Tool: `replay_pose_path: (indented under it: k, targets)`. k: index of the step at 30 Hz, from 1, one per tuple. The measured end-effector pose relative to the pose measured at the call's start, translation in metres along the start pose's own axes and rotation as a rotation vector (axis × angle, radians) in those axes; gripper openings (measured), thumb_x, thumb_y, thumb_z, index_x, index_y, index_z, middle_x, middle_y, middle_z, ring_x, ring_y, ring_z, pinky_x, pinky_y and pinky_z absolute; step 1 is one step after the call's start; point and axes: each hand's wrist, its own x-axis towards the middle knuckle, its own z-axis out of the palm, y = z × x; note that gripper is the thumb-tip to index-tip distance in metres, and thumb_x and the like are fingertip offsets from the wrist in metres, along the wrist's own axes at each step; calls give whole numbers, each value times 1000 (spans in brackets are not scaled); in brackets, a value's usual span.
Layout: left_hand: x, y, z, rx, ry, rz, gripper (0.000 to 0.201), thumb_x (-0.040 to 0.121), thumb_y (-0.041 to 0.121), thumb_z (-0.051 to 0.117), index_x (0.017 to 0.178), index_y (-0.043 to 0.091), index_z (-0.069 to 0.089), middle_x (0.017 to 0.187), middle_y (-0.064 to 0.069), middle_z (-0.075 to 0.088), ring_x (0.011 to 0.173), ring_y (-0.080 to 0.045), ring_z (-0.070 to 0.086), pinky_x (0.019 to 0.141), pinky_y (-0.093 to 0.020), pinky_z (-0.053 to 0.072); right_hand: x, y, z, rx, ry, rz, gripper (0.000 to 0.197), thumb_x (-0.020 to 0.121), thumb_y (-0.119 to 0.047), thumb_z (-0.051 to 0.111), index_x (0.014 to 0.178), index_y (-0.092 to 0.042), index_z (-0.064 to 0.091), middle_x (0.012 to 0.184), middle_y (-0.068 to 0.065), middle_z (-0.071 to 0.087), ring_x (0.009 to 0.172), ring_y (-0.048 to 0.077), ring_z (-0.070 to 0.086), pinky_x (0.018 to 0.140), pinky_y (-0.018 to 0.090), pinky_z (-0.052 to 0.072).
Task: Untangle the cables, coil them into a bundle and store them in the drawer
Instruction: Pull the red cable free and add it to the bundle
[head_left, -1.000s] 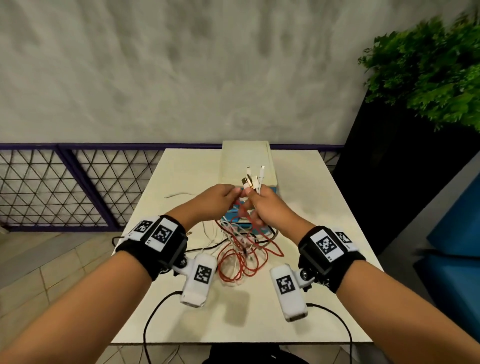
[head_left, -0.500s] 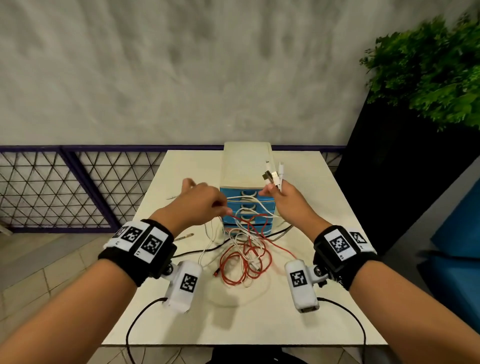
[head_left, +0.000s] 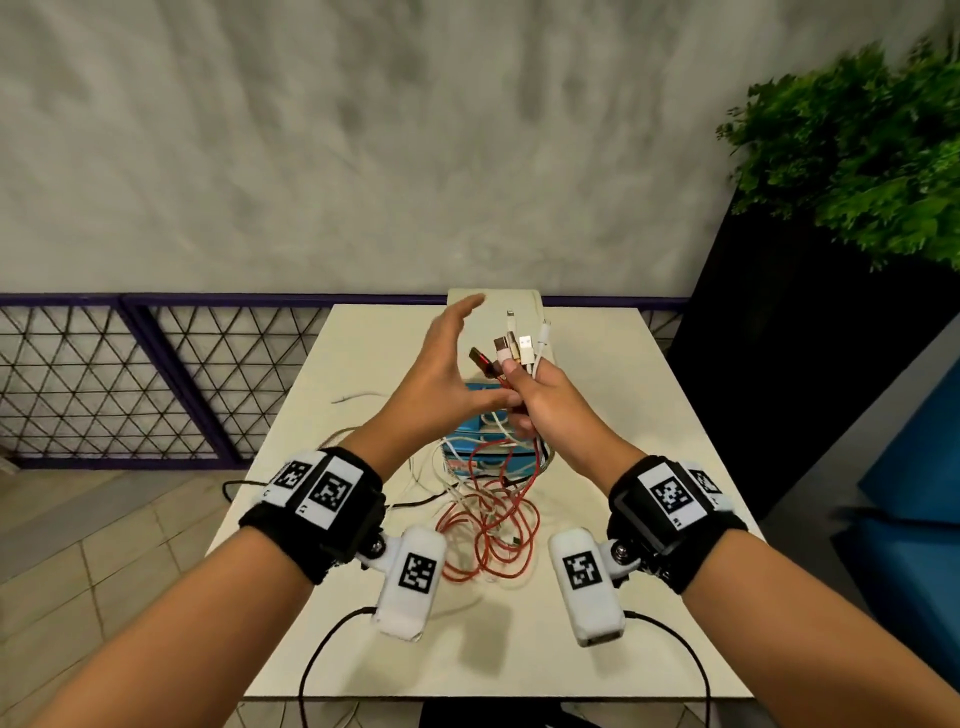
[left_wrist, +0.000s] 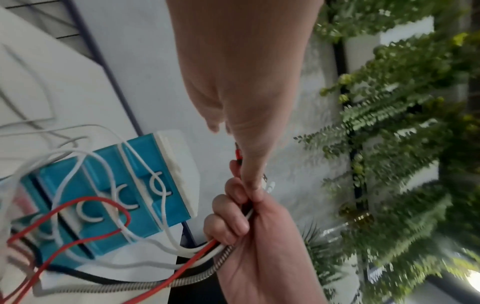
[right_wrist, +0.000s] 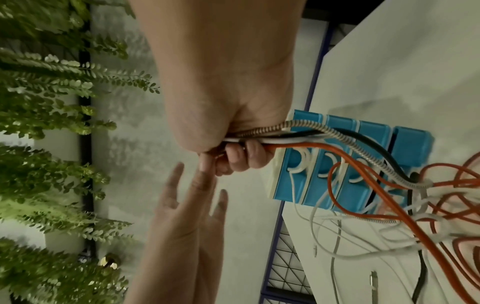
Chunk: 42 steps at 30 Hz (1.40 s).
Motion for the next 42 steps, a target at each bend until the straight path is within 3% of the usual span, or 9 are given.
replay_pose_path:
  k: [3, 9, 17, 21, 25, 28, 33, 37, 42]
  targets:
    - [-7, -6, 1, -361, -58, -213, 90, 78, 16, 73, 149, 23, 17, 151, -1, 34, 128, -11, 44, 94, -15, 45, -2, 2, -2, 26, -16, 6, 29, 103, -37, 39, 98, -16, 58, 60, -4, 41, 43, 8, 32, 49, 25, 29]
    - [-5, -6, 4, -490, 10, -218, 63, 92, 21, 56, 147, 19, 24, 131, -3, 55, 111, -17, 62, 94, -33, 52, -6, 3, 2, 88, -153, 62, 26, 104, -33, 38, 87, -14, 45, 58, -5, 38, 42, 7, 28, 46, 23, 24]
    - [3, -1, 10, -328, 14, -134, 18, 96, 14, 51, 106, 12, 65, 95, 0, 70, 79, 7, 62, 70, -8, 47, -13, -1, 9, -18, -252, 65, 11, 102, -17, 45, 93, -11, 44, 51, -6, 31, 42, 7, 27, 46, 23, 24]
    - [1, -6, 17, -356, 49, -210, 24, 99, 16, 40, 106, 11, 63, 110, 3, 64, 90, -1, 61, 76, -16, 48, -12, 1, 15, -40, -236, 57, 21, 104, -22, 39, 86, -13, 41, 52, -6, 30, 41, 7, 26, 42, 21, 24]
    - [-16, -13, 36, -739, -106, -375, 58, 92, 59, 32, 121, 11, 48, 95, -9, 60, 85, -24, 62, 78, -38, 53, -6, -7, 15, 45, -45, 2, 29, 104, -29, 36, 80, -14, 45, 55, -2, 33, 40, 7, 32, 43, 21, 28]
    - [-33, -10, 48, -578, -340, -271, 67, 89, 67, 18, 109, 19, 61, 99, -12, 67, 101, -26, 65, 96, -40, 49, 3, -11, 10, -16, 130, -92, 31, 103, -32, 38, 81, -16, 52, 53, -4, 48, 46, 9, 48, 54, 24, 42]
    - [-39, -14, 45, -230, -462, -134, 31, 97, 35, 45, 73, 18, 53, 62, 7, 53, 51, 0, 49, 55, -17, 40, 1, -7, 8, 246, 105, -109, 33, 104, -33, 36, 79, -13, 45, 57, 2, 57, 55, 21, 61, 74, 39, 53]
    - [-42, -29, 52, -133, -475, -104, 25, 96, 32, 50, 72, 23, 46, 57, 13, 42, 51, -4, 38, 51, -19, 34, -7, -8, 11, 352, 58, -20, 34, 102, -41, 37, 78, -17, 41, 53, -3, 33, 38, 9, 33, 38, 18, 32]
    - [-47, -80, 38, 353, -531, -24, 23, 95, 31, 51, 74, 25, 44, 62, 13, 44, 57, -4, 43, 59, -19, 33, -2, -20, -3, 226, 120, -26, 33, 102, -42, 37, 80, -19, 44, 49, -10, 31, 38, 5, 23, 36, 15, 19]
